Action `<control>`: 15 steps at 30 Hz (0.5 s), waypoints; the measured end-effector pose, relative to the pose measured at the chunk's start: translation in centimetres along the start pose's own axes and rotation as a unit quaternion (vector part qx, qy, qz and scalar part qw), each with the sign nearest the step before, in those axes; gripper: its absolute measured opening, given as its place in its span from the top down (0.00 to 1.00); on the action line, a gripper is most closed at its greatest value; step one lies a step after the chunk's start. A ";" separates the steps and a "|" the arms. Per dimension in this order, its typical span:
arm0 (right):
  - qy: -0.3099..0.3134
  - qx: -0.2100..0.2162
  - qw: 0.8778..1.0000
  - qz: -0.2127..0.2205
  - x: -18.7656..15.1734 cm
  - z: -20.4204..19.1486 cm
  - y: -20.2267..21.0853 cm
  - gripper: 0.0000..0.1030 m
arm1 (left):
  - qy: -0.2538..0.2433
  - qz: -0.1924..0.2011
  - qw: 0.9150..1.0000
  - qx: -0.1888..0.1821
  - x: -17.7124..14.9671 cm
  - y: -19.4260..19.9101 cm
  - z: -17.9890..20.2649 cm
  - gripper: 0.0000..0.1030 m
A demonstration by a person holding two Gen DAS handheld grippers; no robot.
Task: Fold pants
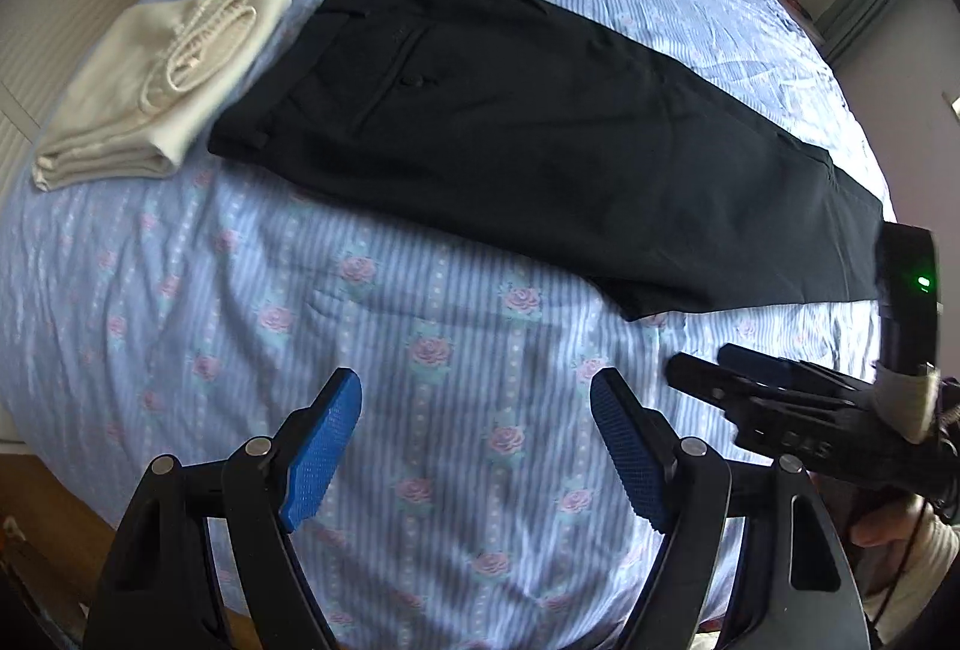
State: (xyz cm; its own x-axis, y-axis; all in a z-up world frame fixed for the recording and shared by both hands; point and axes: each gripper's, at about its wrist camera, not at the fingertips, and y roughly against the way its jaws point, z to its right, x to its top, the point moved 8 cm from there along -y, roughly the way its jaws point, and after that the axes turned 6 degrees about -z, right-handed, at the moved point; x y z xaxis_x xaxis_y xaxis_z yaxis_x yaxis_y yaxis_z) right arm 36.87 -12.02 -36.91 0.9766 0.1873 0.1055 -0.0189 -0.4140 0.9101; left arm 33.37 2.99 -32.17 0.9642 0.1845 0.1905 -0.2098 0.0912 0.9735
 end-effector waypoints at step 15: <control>0.070 0.001 0.998 0.008 5.5 -2.1 -1.3 0.39 | 0.069 -0.036 0.997 -0.002 0.0 -1.9 -1.9 0.24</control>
State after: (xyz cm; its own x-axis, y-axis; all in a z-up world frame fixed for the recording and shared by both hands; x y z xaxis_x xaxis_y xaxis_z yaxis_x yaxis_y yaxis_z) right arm 41.80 -8.57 -36.66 0.9366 0.3035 0.1751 -0.0339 -0.4191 0.9073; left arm 33.47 4.65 -34.21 0.9453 0.3105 0.1004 -0.1416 0.1129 0.9835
